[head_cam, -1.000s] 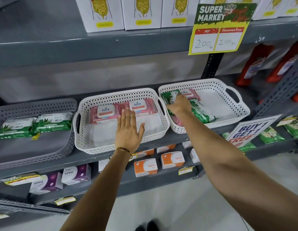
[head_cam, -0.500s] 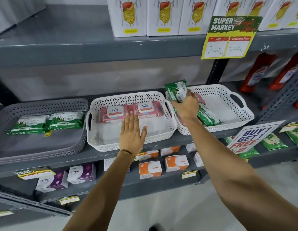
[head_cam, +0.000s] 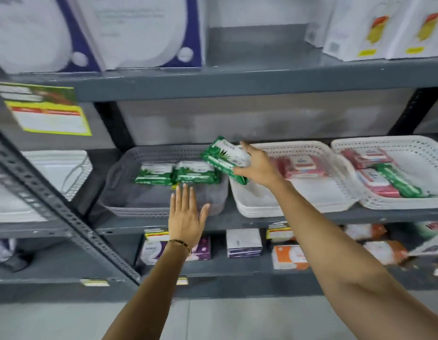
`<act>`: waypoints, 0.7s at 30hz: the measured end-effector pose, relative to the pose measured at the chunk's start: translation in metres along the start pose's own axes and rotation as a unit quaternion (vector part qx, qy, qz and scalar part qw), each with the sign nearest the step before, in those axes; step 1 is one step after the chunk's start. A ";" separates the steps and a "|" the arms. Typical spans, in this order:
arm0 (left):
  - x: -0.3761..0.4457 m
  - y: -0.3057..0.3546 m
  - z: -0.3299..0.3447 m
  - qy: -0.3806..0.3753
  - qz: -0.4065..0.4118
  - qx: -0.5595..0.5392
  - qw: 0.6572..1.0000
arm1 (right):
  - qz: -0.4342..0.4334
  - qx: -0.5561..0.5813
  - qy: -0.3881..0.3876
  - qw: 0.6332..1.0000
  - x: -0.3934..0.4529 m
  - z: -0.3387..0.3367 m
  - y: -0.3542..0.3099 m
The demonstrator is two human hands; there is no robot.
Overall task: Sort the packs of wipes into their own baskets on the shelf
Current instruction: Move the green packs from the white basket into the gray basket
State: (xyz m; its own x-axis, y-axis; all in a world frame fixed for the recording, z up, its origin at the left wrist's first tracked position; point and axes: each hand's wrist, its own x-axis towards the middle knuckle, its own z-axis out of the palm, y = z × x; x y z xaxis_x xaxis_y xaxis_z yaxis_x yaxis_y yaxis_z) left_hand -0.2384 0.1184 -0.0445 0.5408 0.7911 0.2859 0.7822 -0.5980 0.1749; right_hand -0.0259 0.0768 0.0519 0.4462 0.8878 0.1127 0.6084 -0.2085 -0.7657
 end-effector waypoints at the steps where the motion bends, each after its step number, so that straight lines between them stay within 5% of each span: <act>1: -0.003 -0.017 -0.002 -0.001 -0.007 0.004 1.000 | -0.006 0.002 -0.019 1.000 0.004 0.016 -0.009; 9: -0.024 -0.153 -0.021 0.014 -0.061 0.030 0.998 | -0.062 -0.033 -0.162 0.984 0.033 0.145 -0.083; 21: -0.026 -0.169 -0.019 0.013 -0.030 0.015 0.999 | -0.032 -0.102 -0.264 0.959 0.043 0.213 -0.091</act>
State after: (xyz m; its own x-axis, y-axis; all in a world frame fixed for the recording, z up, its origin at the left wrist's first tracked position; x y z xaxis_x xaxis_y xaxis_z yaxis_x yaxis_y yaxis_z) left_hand -0.3910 0.1967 -0.0638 0.4838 0.8219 0.3008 0.8227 -0.5443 0.1640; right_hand -0.2017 0.2216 -0.0088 0.0417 0.9742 -0.2219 0.7634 -0.1744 -0.6220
